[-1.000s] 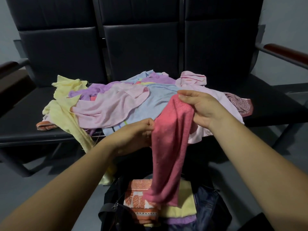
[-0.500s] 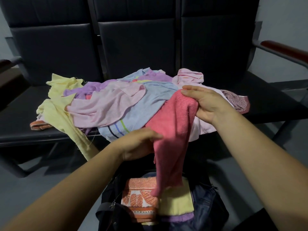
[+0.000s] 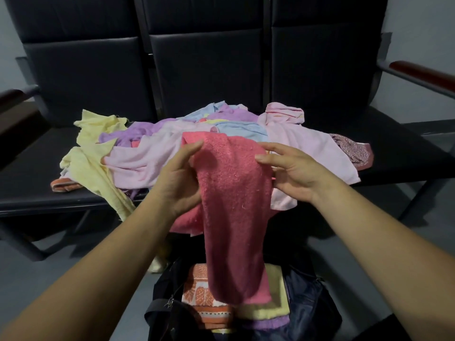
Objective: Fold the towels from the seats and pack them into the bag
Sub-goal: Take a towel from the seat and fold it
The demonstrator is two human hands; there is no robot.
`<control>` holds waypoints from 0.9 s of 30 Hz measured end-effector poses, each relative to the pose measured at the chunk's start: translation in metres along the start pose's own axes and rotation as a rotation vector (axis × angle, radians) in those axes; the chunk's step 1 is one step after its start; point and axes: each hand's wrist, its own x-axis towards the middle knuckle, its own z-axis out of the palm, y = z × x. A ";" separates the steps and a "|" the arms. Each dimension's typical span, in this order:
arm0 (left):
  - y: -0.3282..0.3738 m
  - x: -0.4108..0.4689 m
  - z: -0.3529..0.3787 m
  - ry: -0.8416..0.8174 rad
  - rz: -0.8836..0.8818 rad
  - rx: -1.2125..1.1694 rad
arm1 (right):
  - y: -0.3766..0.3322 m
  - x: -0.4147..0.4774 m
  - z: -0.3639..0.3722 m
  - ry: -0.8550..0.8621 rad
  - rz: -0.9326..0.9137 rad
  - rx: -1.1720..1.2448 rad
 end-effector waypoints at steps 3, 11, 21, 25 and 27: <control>0.005 0.000 -0.007 0.027 0.037 0.175 | -0.002 0.000 0.000 0.016 -0.004 0.037; 0.008 -0.002 -0.009 0.035 0.092 0.219 | 0.010 0.002 0.011 -0.021 0.012 0.046; 0.014 0.006 -0.023 0.131 0.133 0.509 | -0.003 -0.002 0.020 0.071 -0.135 0.038; 0.006 0.001 -0.027 -0.088 -0.087 0.584 | -0.013 0.000 0.022 0.183 -0.197 0.130; 0.002 0.001 -0.022 -0.092 -0.173 0.613 | -0.011 0.003 0.018 0.254 -0.203 0.045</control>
